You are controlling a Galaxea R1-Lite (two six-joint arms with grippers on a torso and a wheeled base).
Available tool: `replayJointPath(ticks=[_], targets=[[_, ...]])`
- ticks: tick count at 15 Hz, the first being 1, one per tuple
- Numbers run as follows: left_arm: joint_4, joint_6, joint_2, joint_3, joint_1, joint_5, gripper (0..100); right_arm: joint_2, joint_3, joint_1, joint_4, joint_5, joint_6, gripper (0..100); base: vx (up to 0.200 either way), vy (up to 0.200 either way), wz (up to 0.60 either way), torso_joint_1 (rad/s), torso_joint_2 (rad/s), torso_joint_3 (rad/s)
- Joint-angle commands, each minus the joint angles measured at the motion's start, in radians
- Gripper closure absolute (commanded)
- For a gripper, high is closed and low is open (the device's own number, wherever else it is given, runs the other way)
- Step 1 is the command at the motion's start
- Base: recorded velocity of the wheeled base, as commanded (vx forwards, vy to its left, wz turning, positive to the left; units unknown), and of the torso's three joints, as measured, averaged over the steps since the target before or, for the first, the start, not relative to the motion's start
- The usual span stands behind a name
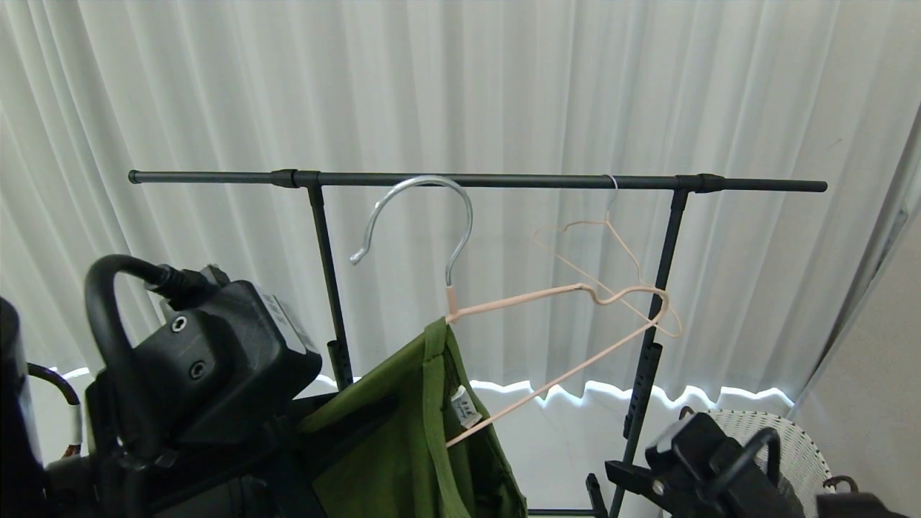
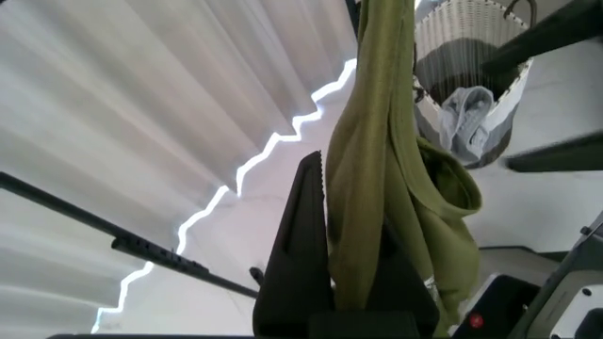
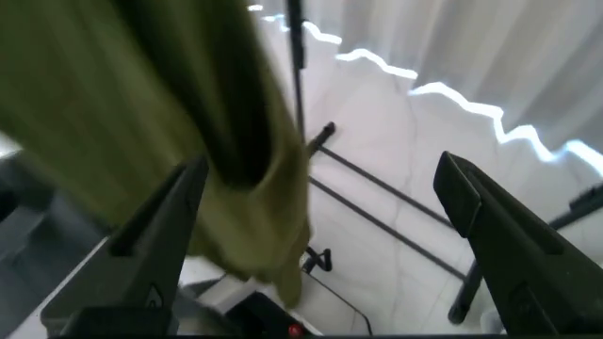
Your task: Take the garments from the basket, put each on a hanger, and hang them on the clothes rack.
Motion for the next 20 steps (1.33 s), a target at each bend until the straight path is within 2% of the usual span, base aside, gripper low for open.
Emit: replayJointPath(ticks=[1, 6, 7, 11, 13, 16, 20], targets=[[0.000, 0.000, 0.003, -0.011, -0.001, 0.000, 100, 0.122, -0.060, -0.077, 0.000, 0.003, 0.041, 0, 0.000, 0.000, 0.00, 0.000, 0.00, 0.000], [-0.006, 0.000, 0.003, -0.013, -0.002, 0.000, 100, 0.217, -0.075, -0.080, -0.004, -0.003, 0.046, 0, 0.000, 0.000, 0.00, 0.000, 0.00, 0.000], [-0.006, 0.001, 0.003, -0.013, -0.002, 0.000, 100, 0.222, -0.069, -0.083, -0.004, -0.006, 0.049, 100, 0.000, 0.000, 0.00, 0.000, 0.00, 0.000], [-0.006, 0.003, 0.009, 0.000, 0.001, 0.003, 100, 0.197, -0.037, -0.134, -0.002, -0.022, 0.041, 100, 0.000, 0.000, 0.00, 0.000, 0.00, 0.000], [-0.006, 0.006, 0.004, 0.038, 0.013, 0.007, 100, 0.153, 0.020, -0.229, -0.002, -0.022, 0.021, 100, 0.000, 0.000, 0.00, 0.000, 0.00, 0.000], [-0.006, 0.001, -0.011, 0.159, 0.022, 0.034, 100, 0.093, 0.066, -0.385, -0.002, -0.022, -0.039, 100, 0.000, 0.000, 0.00, 0.000, 0.00, 0.000], [-0.006, 0.006, -0.022, 0.236, 0.019, 0.026, 100, 0.058, 0.078, -0.453, -0.002, -0.023, -0.060, 100, 0.000, 0.000, 0.00, 0.000, 0.00, 0.000]])
